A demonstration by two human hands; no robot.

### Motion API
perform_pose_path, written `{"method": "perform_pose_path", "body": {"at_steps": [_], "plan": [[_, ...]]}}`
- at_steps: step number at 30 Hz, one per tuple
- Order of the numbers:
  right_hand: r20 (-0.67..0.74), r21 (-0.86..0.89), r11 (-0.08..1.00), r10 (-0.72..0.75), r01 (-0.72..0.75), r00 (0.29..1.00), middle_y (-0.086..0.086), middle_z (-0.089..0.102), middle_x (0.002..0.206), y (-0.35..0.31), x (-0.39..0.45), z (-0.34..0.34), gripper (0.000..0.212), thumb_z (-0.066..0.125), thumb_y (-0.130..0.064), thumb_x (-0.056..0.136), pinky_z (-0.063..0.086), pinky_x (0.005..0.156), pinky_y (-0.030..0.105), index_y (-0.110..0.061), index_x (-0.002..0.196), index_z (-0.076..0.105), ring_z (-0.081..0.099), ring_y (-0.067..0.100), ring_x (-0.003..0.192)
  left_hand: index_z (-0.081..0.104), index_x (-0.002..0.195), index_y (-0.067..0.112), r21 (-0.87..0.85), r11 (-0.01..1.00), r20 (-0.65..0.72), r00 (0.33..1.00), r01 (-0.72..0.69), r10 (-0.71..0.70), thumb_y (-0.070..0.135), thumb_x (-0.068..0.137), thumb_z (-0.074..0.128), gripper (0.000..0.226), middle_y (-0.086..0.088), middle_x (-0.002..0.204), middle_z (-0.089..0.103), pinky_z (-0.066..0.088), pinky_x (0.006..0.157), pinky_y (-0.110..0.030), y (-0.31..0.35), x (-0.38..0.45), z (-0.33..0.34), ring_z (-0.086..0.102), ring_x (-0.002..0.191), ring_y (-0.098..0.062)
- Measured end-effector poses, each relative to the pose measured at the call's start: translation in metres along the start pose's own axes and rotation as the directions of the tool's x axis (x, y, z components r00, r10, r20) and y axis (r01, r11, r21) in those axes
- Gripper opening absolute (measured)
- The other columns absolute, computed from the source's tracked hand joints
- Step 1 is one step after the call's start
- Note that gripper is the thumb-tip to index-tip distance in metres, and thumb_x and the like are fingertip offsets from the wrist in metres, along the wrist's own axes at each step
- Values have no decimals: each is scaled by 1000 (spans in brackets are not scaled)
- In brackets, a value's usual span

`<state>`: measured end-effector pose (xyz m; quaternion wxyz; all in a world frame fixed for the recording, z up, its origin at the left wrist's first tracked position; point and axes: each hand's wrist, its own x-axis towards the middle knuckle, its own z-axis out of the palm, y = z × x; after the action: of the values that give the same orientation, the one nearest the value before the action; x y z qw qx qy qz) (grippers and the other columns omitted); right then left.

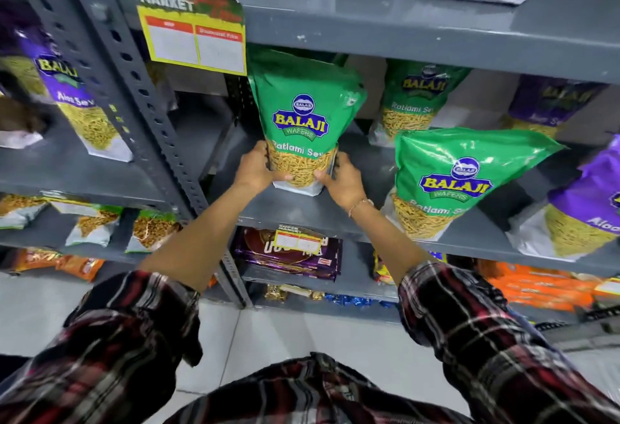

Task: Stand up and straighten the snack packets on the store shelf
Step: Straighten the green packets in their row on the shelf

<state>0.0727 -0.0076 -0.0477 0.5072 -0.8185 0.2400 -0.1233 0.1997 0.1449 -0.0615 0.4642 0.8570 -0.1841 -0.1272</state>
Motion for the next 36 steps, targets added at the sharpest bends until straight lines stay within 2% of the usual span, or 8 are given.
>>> {"method": "perform_pose_path", "body": {"at_steps": [3,7,12,21,26,29,33,36], "plan": [[22,21,1000,-11,11,1000,16,61,125,3,-11,4,54,69,-19,80,47,99,48,-6,125,41,59,29,113,52,111,8,63,997,-19,999,-50,51,26,53,91,72,-9,110,71,56,77,-31,-3,-18,-6,67,89,-20],[44,15,999,-37,37,998,19,59,126,3,-27,8,54,69,-19,80,46,99,52,-4,125,41,57,32,115,52,111,9,81,994,-60,995,-79,84,30,53,91,73,-9,111,70,50,73,-25,-11,-44,-13,62,86,-14],[55,-18,999,-34,35,998,15,63,122,1,-45,11,50,71,-18,79,49,98,42,-5,120,45,61,27,111,54,113,10,69,994,-75,993,-87,92,36,48,91,79,-10,109,71,50,75,-24,-21,-67,-20,63,87,-14],[37,2,1000,-4,4,999,11,63,124,-2,-65,11,51,71,-16,79,49,100,44,-8,123,46,61,23,112,53,114,12,45,994,-72,992,-100,103,43,47,90,82,-8,109,70,50,76,-24,-28,-81,-18,62,88,-13],[122,-74,997,14,-5,992,11,57,131,-21,-69,-5,62,73,-23,77,46,102,42,-7,128,40,55,26,119,41,124,14,32,993,8,994,-109,109,41,51,89,92,-8,125,60,49,87,-33,-32,-80,-18,59,110,-21],[-35,-123,991,-65,60,997,12,56,131,-49,-64,-25,71,77,-25,72,47,99,42,-6,129,38,54,27,118,22,138,20,-89,994,147,986,-61,74,37,50,91,114,-3,140,48,43,103,-40,-33,-82,-14,48,125,-20],[-133,-259,960,-149,111,980,14,69,102,-81,-59,-41,43,74,-21,76,55,83,43,-2,111,55,65,27,89,39,133,21,-83,995,121,991,-51,61,33,50,92,99,-3,133,58,44,104,-42,-35,-80,-4,53,123,-22],[-222,-451,889,-190,71,956,19,70,84,-95,-58,-46,28,66,-23,84,49,76,37,4,86,64,64,29,80,46,128,17,-24,999,102,994,-47,50,33,49,92,93,-6,129,62,45,97,-34,-34,-77,-6,57,118,-23]]}}
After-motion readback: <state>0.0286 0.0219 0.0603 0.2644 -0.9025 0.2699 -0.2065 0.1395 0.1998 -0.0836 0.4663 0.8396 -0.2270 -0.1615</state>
